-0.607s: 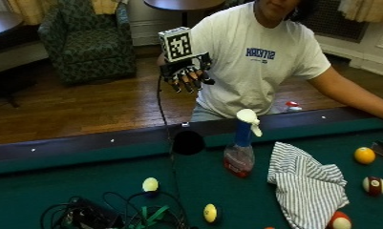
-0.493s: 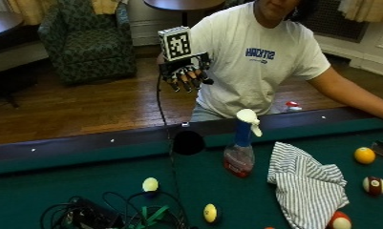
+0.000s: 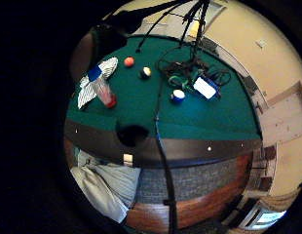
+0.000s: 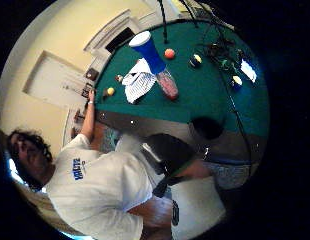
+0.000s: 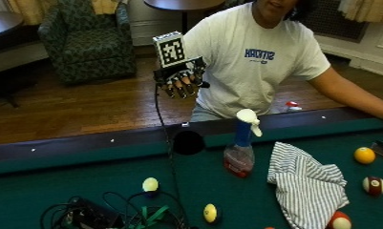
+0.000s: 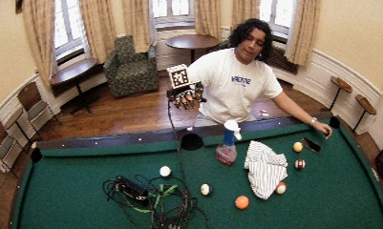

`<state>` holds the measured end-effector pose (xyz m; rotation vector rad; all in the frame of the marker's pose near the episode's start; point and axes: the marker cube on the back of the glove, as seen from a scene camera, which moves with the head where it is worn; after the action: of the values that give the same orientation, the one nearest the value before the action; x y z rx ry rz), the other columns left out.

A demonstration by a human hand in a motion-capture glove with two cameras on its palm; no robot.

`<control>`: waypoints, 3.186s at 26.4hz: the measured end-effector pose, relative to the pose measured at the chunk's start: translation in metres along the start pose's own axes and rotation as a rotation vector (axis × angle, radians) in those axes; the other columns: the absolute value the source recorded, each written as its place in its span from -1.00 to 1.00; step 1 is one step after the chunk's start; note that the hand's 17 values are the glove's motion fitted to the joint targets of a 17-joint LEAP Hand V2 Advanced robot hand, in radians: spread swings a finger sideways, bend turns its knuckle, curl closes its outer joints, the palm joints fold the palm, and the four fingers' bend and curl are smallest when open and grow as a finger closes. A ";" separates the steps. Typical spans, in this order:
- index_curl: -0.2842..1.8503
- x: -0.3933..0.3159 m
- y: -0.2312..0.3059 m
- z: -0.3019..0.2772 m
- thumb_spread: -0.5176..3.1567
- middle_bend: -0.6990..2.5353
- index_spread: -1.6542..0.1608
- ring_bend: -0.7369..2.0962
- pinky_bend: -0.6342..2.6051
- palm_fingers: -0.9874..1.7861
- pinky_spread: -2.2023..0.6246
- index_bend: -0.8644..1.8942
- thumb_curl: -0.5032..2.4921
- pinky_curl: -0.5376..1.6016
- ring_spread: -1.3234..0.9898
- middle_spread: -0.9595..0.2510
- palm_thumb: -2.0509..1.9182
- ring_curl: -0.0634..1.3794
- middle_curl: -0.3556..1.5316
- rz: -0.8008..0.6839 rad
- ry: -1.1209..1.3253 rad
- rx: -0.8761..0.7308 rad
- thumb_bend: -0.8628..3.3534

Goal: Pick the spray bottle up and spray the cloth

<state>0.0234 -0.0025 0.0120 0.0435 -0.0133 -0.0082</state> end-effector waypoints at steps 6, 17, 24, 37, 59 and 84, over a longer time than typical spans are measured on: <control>-0.63 0.004 0.007 0.029 -0.24 -0.40 0.40 -0.13 -0.30 -0.05 0.71 -0.30 -0.52 -0.25 0.11 0.51 0.26 -0.59 -0.38 0.034 -0.024 -0.059 -0.57; -0.61 0.001 0.010 0.081 -0.22 -0.41 0.40 -0.12 -0.30 -0.06 0.72 -0.29 -0.50 -0.22 0.11 0.51 0.27 -0.56 -0.34 0.061 -0.098 -0.139 -0.60; -0.60 -0.005 -0.001 0.103 -0.21 -0.41 0.40 -0.11 -0.30 -0.06 0.72 -0.29 -0.49 -0.21 0.11 0.51 0.27 -0.54 -0.32 0.086 -0.174 -0.165 -0.60; -0.59 -0.020 -0.040 0.138 -0.20 -0.41 0.40 -0.11 -0.31 -0.03 0.72 -0.29 -0.47 -0.20 0.11 0.50 0.29 -0.52 -0.29 0.109 -0.456 -0.152 -0.60; -0.50 -0.069 -0.129 0.161 -0.19 -0.34 0.43 -0.12 -0.47 0.26 0.70 -0.23 -0.45 -0.24 0.05 0.33 0.36 -0.49 -0.22 0.159 -1.006 -0.081 -0.60; -0.43 -0.097 -0.171 0.177 -0.28 -0.33 0.49 -0.09 -0.39 0.63 0.43 -0.28 -0.38 -0.17 -0.04 0.19 0.48 -0.37 -0.16 0.279 -1.164 0.191 -0.59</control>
<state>-0.0773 -0.1807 0.1800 0.2232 -1.1847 0.2478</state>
